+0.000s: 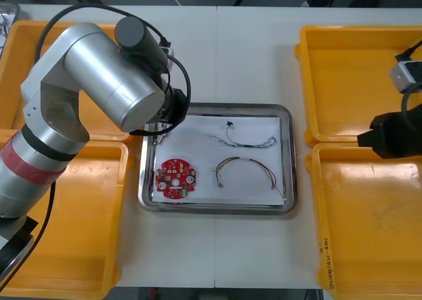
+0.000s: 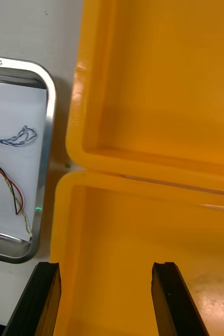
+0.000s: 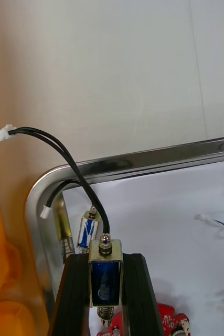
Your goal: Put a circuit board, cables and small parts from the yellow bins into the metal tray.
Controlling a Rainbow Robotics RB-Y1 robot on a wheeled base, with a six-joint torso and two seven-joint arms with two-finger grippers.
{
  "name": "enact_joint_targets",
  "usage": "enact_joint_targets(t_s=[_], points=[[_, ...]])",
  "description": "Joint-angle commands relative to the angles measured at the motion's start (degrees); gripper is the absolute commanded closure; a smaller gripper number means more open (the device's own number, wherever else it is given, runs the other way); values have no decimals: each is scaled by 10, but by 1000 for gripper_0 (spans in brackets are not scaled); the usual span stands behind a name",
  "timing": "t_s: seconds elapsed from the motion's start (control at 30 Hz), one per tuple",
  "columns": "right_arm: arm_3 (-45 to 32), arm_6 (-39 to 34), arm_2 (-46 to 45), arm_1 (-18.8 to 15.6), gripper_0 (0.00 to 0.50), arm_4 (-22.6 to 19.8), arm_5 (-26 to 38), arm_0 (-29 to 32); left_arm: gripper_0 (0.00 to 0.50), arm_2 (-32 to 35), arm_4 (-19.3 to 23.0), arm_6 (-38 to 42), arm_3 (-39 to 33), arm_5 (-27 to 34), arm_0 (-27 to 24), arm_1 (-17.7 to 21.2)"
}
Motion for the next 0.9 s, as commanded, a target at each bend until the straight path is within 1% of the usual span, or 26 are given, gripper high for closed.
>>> enact_joint_targets(t_s=[0.03, 0.17, 0.37, 0.6, 0.7, 0.77, 0.8, 0.83, 0.87, 0.9], points=[[-19, -8, -82, -38, 0, -36, 2, 51, 500, -27, -16, 59, 18, -19, -1, -20], [-26, -8, -110, -40, 0, -31, 2, 74, 498, -45, -21, 69, 34, -40, 0, -20], [-47, -9, -116, -34, 0, 17, 2, 102, 498, -68, -32, 88, 64, -76, 0, -26], [-38, -6, -124, -5, 0, 42, 2, 117, 500, -85, -38, 110, 82, -91, 0, -29], [-31, -2, -122, 0, 0, 46, 2, 125, 500, -86, -37, 119, 82, -91, 0, -29], [-30, 0, -120, 2, 0, 51, 2, 129, 491, -87, -38, 142, 82, -92, 0, -29], [-30, 0, -119, 2, 0, 53, 2, 131, 405, -89, -39, 152, 82, -98, 0, -29], [-29, 0, -119, 2, 0, 53, 2, 131, 332, -89, -41, 157, 82, -100, 0, -29], [-26, 1, -117, 2, 0, 53, 2, 132, 97, -94, -44, 165, 82, -103, 0, -29], [-22, 3, -117, 1, 0, 52, 2, 133, 12, -96, -50, 169, 82, -103, 0, -29]])
